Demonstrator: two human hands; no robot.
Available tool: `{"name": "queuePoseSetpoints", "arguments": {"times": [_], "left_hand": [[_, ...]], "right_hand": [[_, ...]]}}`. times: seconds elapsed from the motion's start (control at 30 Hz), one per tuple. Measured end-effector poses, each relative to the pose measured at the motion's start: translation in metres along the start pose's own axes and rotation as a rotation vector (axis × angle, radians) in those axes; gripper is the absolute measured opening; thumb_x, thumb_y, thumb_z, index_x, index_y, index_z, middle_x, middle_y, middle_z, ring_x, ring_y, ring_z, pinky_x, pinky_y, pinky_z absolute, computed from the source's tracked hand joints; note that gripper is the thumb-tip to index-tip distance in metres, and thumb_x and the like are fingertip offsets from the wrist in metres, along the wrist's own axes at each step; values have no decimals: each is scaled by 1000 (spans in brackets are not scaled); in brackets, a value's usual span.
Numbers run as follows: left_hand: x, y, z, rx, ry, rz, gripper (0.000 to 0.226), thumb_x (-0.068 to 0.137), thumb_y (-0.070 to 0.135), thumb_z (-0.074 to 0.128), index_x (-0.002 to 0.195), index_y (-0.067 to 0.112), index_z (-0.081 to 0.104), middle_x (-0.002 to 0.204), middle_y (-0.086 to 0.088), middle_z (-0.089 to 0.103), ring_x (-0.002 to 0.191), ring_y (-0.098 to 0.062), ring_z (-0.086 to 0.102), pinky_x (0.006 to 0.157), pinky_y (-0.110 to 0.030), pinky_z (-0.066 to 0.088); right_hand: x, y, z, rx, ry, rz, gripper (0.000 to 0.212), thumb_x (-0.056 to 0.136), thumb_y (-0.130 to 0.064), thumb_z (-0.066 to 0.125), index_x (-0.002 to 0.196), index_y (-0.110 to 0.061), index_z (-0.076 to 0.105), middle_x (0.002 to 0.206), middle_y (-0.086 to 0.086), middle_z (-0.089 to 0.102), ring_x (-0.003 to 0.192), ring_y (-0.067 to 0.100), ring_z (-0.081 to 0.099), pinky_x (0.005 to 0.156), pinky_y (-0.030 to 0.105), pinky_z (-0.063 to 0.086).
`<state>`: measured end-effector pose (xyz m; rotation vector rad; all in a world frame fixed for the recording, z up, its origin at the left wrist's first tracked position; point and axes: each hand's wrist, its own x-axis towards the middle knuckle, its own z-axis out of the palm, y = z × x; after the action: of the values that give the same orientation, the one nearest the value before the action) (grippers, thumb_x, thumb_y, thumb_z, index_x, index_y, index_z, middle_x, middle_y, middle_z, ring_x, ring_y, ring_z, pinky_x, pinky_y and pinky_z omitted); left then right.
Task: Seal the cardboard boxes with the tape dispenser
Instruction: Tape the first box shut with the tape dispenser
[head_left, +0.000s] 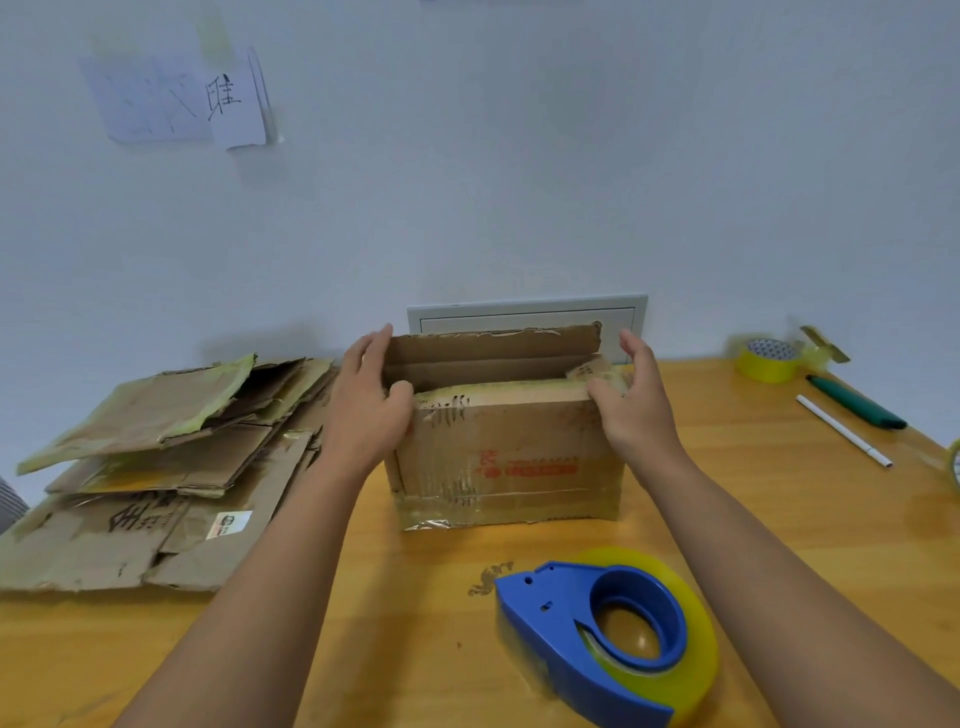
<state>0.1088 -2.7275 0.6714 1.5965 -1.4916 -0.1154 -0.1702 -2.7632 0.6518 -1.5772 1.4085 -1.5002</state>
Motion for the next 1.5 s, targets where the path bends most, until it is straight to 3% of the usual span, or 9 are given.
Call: {"name": "queuePoseSetpoints", "arguments": {"times": [0.23,0.4,0.63,0.9,1.0,1.17,1.3,1.37,1.5], "left_hand": [[-18,-11,14,38,120,16,49,88,39,33,125,26,62,128,7,50,112,-4,34,92,-31,35],[-22,-12,14,64,88,14,48,92,51,36,123,28,66,131,9,49,123,-20,42,93,-30,33],[-23,-9,5,208,-36,24,92,71,92,44,138,30,53,143,8,38,131,-18,40,100,-39,42],[-20,-10,2,248,1,29,82,76,81,50,138,27,55,140,5,41,116,-13,50,82,-32,46],[-16,-10,-6,171,121,-23,63,83,73,56,123,25,65,121,10,51,99,-7,49,73,-30,43],[-5,-2,-23,9,203,-174,53,77,79,55,91,29,66,88,12,64,82,-10,61,68,-34,47],[-4,2,-23,-229,143,-349,57,82,71,58,119,27,54,109,10,57,97,-10,55,77,-33,41],[-2,3,-21,-432,105,-407,48,89,58,57,123,26,46,113,8,56,100,-10,56,75,-31,42],[-4,3,-20,-756,-16,-439,40,89,31,49,118,3,50,83,7,60,76,-12,59,63,-30,47]], "right_hand": [[1,2,-1,-58,-72,-64,48,101,-22,54,147,-30,44,155,-10,38,141,7,33,108,23,25],[-4,10,-2,-72,-84,-38,42,102,-35,52,143,-26,51,151,-8,45,137,5,37,109,24,30],[-9,11,-3,-135,-128,-65,55,98,-47,55,148,-28,43,156,-8,37,143,11,32,113,33,32],[-12,20,-7,125,-162,81,87,83,-51,74,153,-34,24,151,-11,34,134,13,40,105,36,41],[-9,28,-8,40,-208,125,72,87,-50,70,147,-32,36,147,-12,44,131,10,43,101,33,41],[-10,26,-10,37,-280,114,41,89,-47,69,124,-44,48,112,-33,53,94,-20,51,74,16,40],[-2,14,-8,94,-121,27,30,95,-31,65,122,-35,53,116,-19,56,106,12,61,85,33,52],[1,7,-7,40,0,-1,26,98,-28,60,124,-28,57,109,-19,56,109,16,59,83,28,50],[8,-4,-10,15,104,10,32,96,-34,56,126,-23,58,116,-5,62,107,15,59,82,27,47]]}}
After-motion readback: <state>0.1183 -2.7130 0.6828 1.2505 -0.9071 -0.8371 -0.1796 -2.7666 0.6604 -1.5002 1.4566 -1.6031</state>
